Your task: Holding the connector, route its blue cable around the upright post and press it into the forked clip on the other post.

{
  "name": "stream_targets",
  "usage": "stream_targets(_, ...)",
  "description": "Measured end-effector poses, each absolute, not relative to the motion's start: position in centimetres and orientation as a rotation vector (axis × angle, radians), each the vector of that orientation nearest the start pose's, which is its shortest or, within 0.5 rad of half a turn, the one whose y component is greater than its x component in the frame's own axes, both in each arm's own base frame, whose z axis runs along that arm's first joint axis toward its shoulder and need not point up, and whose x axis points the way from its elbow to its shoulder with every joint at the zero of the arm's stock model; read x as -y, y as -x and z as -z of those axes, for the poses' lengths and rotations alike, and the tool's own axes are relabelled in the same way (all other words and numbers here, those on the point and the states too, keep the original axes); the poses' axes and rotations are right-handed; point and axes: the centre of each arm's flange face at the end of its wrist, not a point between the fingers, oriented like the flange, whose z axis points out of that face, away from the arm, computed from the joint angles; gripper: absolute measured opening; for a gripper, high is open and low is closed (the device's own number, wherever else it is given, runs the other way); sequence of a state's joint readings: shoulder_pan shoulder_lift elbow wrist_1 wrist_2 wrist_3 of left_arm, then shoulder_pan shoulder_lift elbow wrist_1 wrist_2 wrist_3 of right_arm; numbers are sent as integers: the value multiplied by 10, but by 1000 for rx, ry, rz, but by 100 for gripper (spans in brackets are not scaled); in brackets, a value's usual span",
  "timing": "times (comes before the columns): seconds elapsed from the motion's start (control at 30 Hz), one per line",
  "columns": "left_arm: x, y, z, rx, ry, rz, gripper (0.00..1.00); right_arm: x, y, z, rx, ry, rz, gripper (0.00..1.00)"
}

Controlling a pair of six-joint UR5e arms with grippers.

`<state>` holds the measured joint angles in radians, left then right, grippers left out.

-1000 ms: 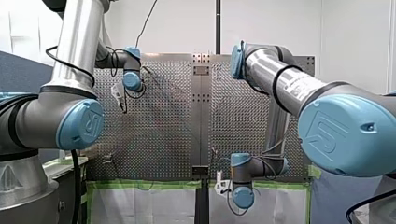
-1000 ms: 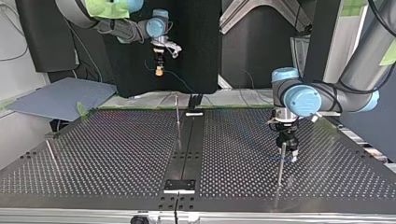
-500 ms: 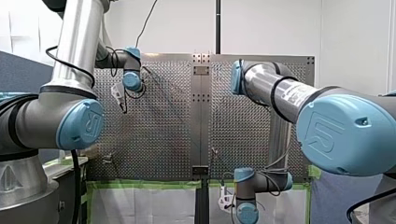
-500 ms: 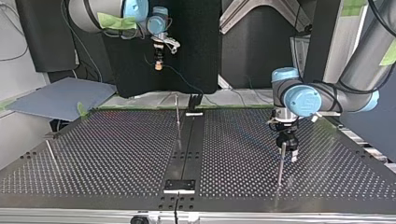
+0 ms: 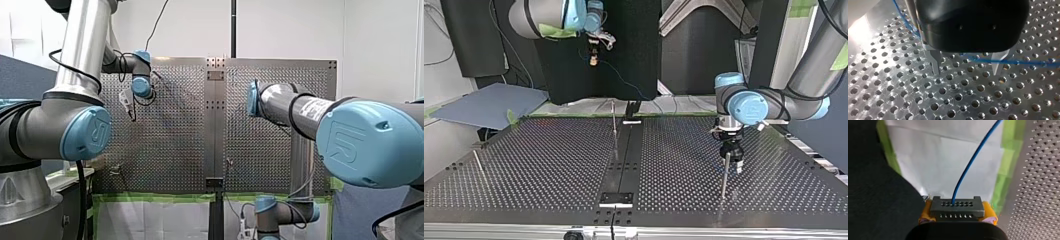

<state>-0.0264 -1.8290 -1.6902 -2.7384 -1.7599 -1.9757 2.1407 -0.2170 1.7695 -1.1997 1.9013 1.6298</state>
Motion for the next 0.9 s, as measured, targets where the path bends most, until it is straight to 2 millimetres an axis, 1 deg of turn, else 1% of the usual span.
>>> stream_targets(0.1,129,-570,-332,-1485,439,194,100,347,-339,266,1260,-1666,-1118,0)
stream_targets(0.23,129,-570,-332,-1485,441,192,100,354,-341,257,1262,-1660,-1117,0)
stream_targets(0.63,129,-570,-332,-1485,440,193,100,384,-358,206,1252,-1625,-1152,0)
stream_targets(0.9,129,-570,-331,-1487,441,192,100,402,-363,176,1253,-1604,-1160,0)
